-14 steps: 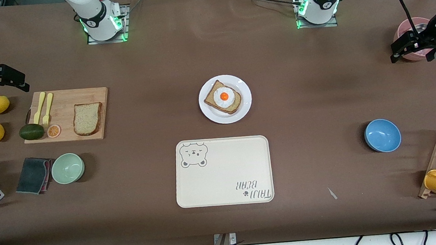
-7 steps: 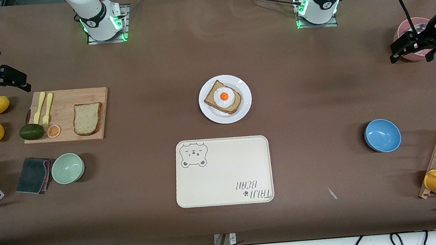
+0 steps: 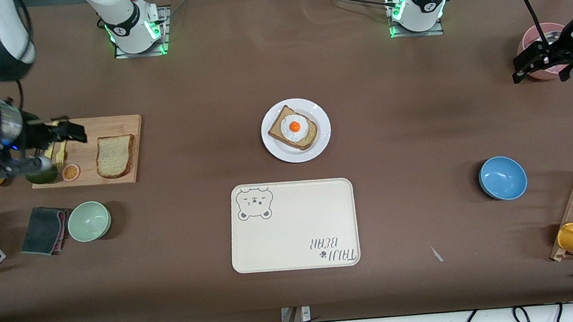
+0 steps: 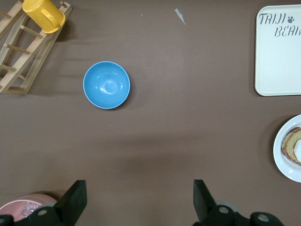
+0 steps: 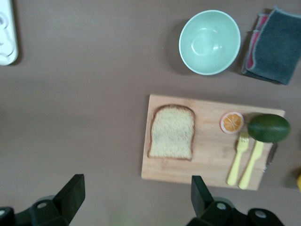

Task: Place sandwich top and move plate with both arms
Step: 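Reach the right gripper down to the bread slice on the board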

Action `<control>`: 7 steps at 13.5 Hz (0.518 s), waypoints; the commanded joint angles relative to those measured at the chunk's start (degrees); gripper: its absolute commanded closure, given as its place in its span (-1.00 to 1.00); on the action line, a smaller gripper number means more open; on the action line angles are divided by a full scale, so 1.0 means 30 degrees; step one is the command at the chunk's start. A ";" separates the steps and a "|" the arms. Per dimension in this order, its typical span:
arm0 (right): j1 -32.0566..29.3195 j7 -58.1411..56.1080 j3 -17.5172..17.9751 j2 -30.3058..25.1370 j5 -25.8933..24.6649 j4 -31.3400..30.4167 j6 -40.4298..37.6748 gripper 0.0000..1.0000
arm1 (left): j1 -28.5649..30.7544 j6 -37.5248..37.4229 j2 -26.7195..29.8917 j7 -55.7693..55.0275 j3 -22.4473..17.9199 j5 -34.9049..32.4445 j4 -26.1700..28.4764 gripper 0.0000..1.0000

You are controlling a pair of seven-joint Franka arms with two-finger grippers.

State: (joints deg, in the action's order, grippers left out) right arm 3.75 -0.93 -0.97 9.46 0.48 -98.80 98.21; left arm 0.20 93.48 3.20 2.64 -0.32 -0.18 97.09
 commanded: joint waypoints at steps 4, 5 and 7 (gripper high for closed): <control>0.0097 0.4401 -0.0086 0.2530 -0.1535 -0.1336 0.3379 -0.98 | 0.0050 -0.0194 -0.0335 0.0322 0.0049 -0.0409 -0.0517 -1.00; 0.0184 0.5687 -0.0086 0.2618 -0.1798 -0.2184 0.4343 -0.98 | 0.0050 -0.0194 -0.0335 0.0322 0.0049 -0.0409 -0.0517 -1.00; 0.0361 0.7596 -0.0086 0.2678 -0.3081 -0.4262 0.6595 -0.98 | 0.0050 -0.0194 -0.0335 0.0351 0.0049 -0.0409 -0.0517 -1.00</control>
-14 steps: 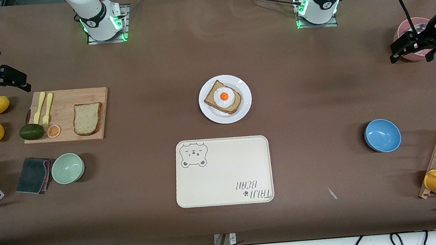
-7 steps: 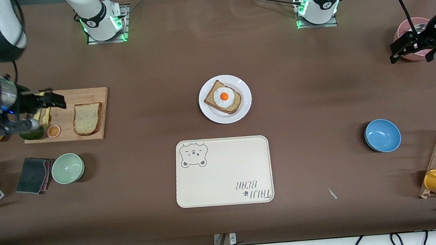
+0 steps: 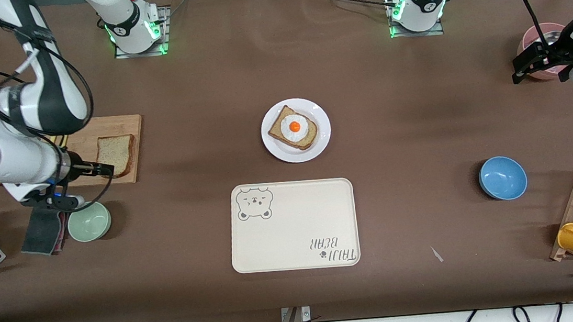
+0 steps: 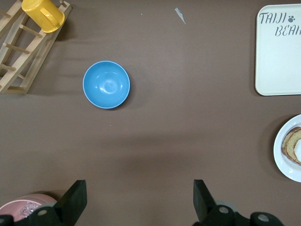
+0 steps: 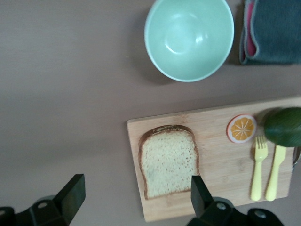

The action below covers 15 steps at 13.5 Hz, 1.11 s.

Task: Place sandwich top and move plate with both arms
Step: 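Reach the right gripper down to the bread slice on the board, then grasp the bread slice edge with the right gripper and lift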

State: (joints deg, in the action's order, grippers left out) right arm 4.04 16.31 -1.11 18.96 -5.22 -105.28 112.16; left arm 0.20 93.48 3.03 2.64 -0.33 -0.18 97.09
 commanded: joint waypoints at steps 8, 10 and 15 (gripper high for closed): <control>0.1143 0.5961 -0.0157 -0.0023 -0.4058 -0.6976 0.7406 -0.88 | 0.0049 -0.0193 -0.0365 0.0351 0.0050 -0.0379 -0.0516 -1.00; 0.1026 0.5991 -0.0216 0.0242 -0.4147 -0.7066 0.7556 -0.74 | 0.0049 -0.0222 -0.0365 0.0351 0.0050 -0.0379 -0.0487 -1.00; 0.0996 0.6663 -0.0304 0.0798 -0.5287 -0.6978 0.7673 0.12 | 0.0049 -0.0223 -0.0365 0.0351 0.0021 -0.0379 -0.0516 -1.00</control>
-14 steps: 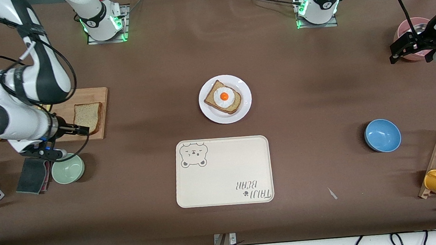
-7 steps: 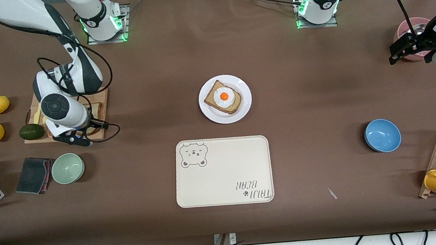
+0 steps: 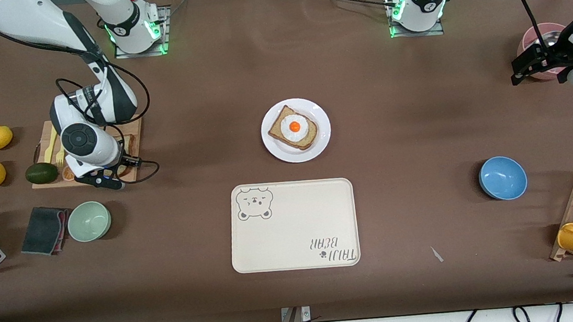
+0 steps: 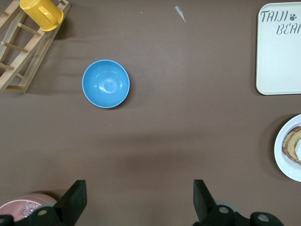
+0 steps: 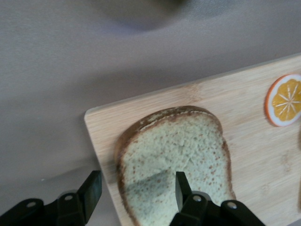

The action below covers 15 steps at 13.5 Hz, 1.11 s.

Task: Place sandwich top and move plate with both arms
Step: 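Grasp the bread slice edge with the right gripper and lift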

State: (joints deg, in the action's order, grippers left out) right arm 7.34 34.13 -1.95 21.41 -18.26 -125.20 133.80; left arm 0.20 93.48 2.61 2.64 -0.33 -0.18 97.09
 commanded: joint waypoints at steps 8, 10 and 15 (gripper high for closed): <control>0.0073 0.2189 0.0153 0.0071 -0.0887 -0.0046 0.0224 1.00 | 0.0049 -0.0222 -0.0195 0.0320 0.0051 -0.0409 -0.0516 -1.00; 0.0132 0.2596 0.0618 -0.0019 -0.0798 0.0101 -0.0096 1.00 | 0.0049 -0.0222 -0.0225 0.0321 0.0051 -0.0409 -0.0516 -1.00; 0.0132 0.2921 0.2722 -0.0751 -0.0623 0.3107 -0.5587 1.00 | 0.0049 -0.0222 -0.0225 0.0350 0.0051 -0.0409 -0.0516 -1.00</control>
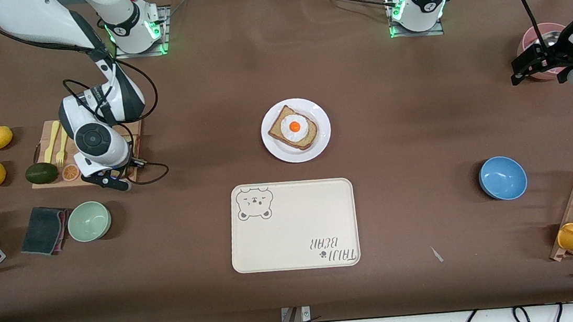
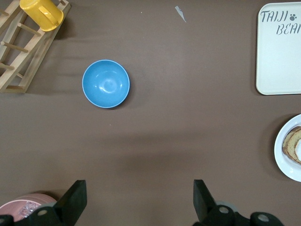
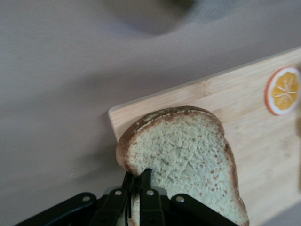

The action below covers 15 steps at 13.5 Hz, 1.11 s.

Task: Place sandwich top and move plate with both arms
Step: 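Grasp the bread slice edge with the right gripper and lift, then carry the bread slice with the right gripper over the egg toast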

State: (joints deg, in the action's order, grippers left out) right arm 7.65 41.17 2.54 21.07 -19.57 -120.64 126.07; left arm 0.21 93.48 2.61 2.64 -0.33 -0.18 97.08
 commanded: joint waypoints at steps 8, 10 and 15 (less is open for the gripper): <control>0.3333 0.0573 0.4545 0.0709 0.2655 0.7218 -0.5430 1.00 | 0.0078 -0.0222 -0.0224 0.0379 0.0021 -0.0409 -0.0516 -1.00; 0.4769 0.0835 0.4516 0.1732 0.3995 0.8885 -0.5401 1.00 | 0.0078 -0.0222 -0.0224 0.0379 0.0021 -0.0409 -0.0516 -1.00; 0.8169 0.2299 0.4516 0.5510 0.4032 1.3836 -0.5021 1.00 | 0.0078 -0.0222 -0.0224 0.0379 0.0021 -0.0409 -0.0516 -1.00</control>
State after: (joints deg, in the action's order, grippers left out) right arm 28.75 46.12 16.41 31.55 -8.01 -87.78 111.93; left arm 0.22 93.48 2.60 2.64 -0.43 -0.18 97.08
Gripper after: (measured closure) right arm 0.921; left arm 0.000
